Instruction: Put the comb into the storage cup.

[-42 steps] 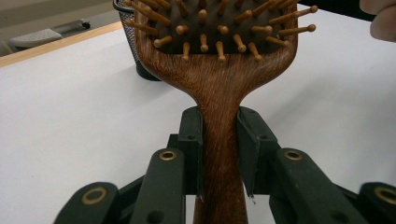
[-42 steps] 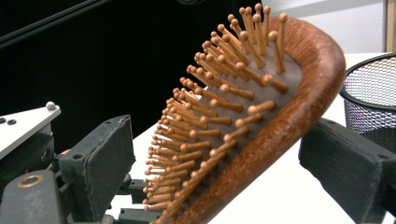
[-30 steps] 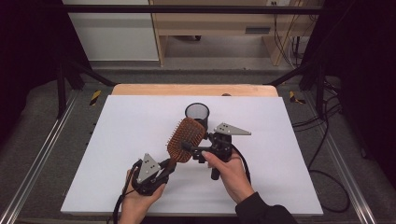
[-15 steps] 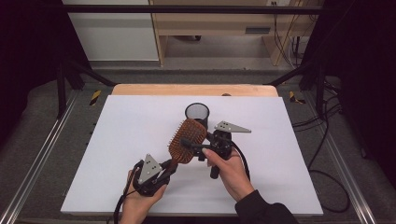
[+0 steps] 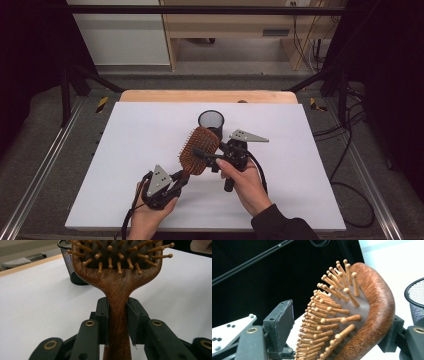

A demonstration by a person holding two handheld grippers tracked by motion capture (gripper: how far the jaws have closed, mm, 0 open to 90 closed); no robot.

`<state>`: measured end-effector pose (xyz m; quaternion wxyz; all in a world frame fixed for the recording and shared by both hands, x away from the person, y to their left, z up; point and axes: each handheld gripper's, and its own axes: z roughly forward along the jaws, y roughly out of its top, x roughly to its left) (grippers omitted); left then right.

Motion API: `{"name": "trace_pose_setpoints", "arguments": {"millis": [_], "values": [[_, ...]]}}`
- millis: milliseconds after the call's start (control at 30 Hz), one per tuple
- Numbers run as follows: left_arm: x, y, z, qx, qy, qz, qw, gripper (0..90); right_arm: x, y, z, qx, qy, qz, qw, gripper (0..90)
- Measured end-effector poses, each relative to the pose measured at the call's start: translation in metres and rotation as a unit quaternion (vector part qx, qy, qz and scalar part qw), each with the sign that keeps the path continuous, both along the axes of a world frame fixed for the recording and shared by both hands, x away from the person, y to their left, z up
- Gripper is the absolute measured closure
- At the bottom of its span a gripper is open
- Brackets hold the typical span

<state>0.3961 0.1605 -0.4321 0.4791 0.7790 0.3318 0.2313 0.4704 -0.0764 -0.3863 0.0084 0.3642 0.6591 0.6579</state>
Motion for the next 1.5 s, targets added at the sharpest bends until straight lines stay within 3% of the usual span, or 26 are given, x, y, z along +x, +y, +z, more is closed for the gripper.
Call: {"name": "trace_pose_setpoints", "arguments": {"millis": [367,967,1500], "values": [[0.001,0.002,-0.002,-0.002,0.000,0.002,1.0000,73.1,-0.003,0.005,0.004,0.001,-0.005,0.000,1.0000,32.0],[0.003,0.007,-0.003,-0.021,0.007,0.006,0.9997,73.3,-0.008,0.017,0.011,0.000,-0.037,0.001,0.9993,43.4],[0.004,0.008,-0.003,-0.031,0.011,0.009,0.9994,73.3,-0.015,0.027,0.018,-0.022,-0.070,0.005,0.9973,50.2]]}}
